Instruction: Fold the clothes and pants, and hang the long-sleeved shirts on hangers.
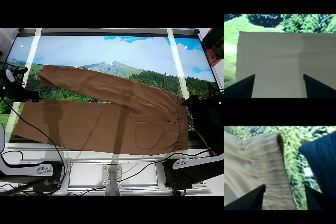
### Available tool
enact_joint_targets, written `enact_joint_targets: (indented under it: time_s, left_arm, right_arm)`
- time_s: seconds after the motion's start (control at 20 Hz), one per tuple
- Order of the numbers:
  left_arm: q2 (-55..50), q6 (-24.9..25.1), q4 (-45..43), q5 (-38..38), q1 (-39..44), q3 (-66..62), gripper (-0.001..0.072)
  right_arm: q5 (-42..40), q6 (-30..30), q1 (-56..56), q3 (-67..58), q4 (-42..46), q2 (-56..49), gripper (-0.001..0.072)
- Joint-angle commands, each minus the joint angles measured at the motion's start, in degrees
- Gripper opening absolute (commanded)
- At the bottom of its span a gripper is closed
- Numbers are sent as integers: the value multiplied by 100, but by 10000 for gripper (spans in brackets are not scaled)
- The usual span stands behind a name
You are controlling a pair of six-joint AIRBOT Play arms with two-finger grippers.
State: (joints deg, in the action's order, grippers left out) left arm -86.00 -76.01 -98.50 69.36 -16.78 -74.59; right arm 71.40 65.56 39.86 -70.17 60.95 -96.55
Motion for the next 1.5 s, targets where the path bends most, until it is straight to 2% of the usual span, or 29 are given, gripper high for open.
enact_joint_targets:
  time_s: [0.0,0.05,0.15,0.35,0.45,0.5,0.55,0.65,0.7,0.85,1.0,1.15,1.3,1.45]
  left_arm:
    - [-2,-35,42,-114,57,-4,704]
    - [-9,-39,66,-160,61,-4,701]
    - [-22,-168,243,-269,59,-4,520]
    - [-26,-164,831,-671,61,-4,510]
    - [-26,-164,1137,-841,59,-4,511]
    - [-28,-164,1318,-885,59,-4,512]
    - [-35,-164,1508,-890,59,-4,523]
    - [-107,-166,1840,-892,55,-4,619]
    - [-186,-166,2037,-903,55,-4,655]
    - [-514,-166,2551,-1204,42,-4,655]
    - [-855,-376,2658,-2138,28,-4,647]
    - [-1038,-1237,2656,-3008,-31,-4,646]
    - [-1062,-2072,2658,-3451,-258,-4,644]
    - [-1095,-2435,2695,-3488,-575,-7,560]
  right_arm:
    - [-87,-225,-61,-11,-341,-334,568]
    - [-44,-232,-79,-11,-420,-422,567]
    - [35,-391,-107,-11,-745,-577,566]
    - [68,-1032,-105,-11,-1902,-649,543]
    - [94,-1134,-109,-11,-1943,-649,477]
    - [98,-1217,-109,-11,-1934,-649,428]
    - [87,-1342,-111,-11,-1937,-649,315]
    - [59,-1504,-111,-13,-1939,-647,85]
    - [68,-1569,-111,-11,-1939,-643,43]
    - [109,-1574,-111,-13,-1939,-643,43]
    - [157,-1574,-111,-11,-1939,-643,43]
    - [160,-1576,-111,-13,-1939,-643,43]
    - [144,-1578,-111,-13,-1934,-643,43]
    - [142,-1593,-111,-13,-1934,-643,44]
